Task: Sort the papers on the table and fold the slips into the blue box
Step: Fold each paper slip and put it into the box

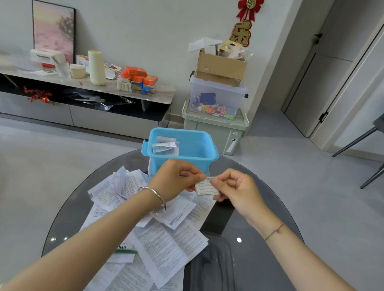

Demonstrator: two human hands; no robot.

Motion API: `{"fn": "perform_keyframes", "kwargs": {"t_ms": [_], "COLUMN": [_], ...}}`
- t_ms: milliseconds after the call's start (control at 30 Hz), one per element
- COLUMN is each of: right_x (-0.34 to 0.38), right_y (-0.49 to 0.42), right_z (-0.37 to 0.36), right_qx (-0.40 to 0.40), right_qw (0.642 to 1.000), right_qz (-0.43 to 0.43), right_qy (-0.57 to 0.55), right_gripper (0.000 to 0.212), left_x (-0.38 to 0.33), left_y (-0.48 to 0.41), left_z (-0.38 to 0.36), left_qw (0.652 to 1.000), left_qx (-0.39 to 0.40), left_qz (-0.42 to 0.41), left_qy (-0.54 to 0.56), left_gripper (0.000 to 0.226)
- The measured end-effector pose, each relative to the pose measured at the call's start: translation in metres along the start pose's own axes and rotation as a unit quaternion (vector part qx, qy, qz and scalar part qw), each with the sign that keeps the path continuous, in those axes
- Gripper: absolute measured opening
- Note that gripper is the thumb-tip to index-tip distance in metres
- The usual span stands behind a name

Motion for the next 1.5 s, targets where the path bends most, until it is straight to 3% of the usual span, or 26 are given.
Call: {"fn": "perform_keyframes", "kwargs": {"t_ms": [67,167,333,433,500,633,833,900,1000,1167,1333,1500], "right_x": [0.007,0.018,0.032,0.038,0.041,0.036,0.017,0.009,0.003,0.010,0.027,0.007], "right_y": [-0.017,-0.047,-0.092,-0.109,-0.115,-0.122,-0.122,-0.120,-0.118,-0.118,-0.102,-0.078], "right_z": [0.002,0.009,0.020,0.017,0.012,-0.007,-0.040,-0.048,-0.051,-0.035,-0.002,0.024], "right_qx": [-0.009,-0.036,-0.063,-0.052,-0.027,0.044,0.123,0.145,0.122,0.066,-0.040,-0.126], "right_qw": [1.000,0.999,0.995,0.991,0.988,0.961,0.893,0.879,0.861,0.883,0.948,0.968], "right_qz": [0.006,0.018,0.041,0.054,0.062,0.080,0.067,0.054,0.072,0.114,0.166,0.130], "right_qy": [-0.007,0.015,0.072,0.112,0.139,0.261,0.428,0.452,0.488,0.450,0.269,0.175], "right_gripper": [0.011,0.008,0.003,0.009,0.014,0.017,0.011,0.011,0.011,0.017,0.017,0.019], "left_x": [0.002,0.011,0.045,0.052,0.052,0.058,0.054,0.056,0.060,0.058,0.049,0.055], "left_y": [-0.012,-0.036,-0.055,-0.048,-0.040,-0.022,-0.010,-0.011,-0.014,-0.026,-0.045,-0.055], "left_z": [0.011,0.033,0.047,0.045,0.042,0.032,0.026,0.025,0.026,0.033,0.042,0.046], "left_qw": [0.999,0.976,0.926,0.921,0.899,0.870,0.864,0.867,0.873,0.879,0.894,0.918], "left_qx": [-0.040,-0.096,-0.051,-0.047,-0.064,-0.060,-0.058,-0.047,-0.036,-0.056,-0.055,-0.036], "left_qz": [-0.019,-0.050,-0.055,-0.103,-0.161,-0.212,-0.222,-0.209,-0.198,-0.201,-0.197,-0.151], "left_qy": [-0.032,-0.189,-0.370,-0.373,-0.402,-0.442,-0.448,-0.449,-0.444,-0.429,-0.398,-0.366], "left_gripper": [0.007,0.027,0.033,0.030,0.026,0.037,0.019,0.027,0.021,0.041,0.039,0.032]}}
Point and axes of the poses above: each hand's wrist, its own y-axis away from the middle knuckle, its own z-axis out of the back of the hand, x = y × z, the point moved 6 cm from there along -y, towards the middle knuckle, and after that the axes turned 3 degrees about -y, right-handed, at the moved point
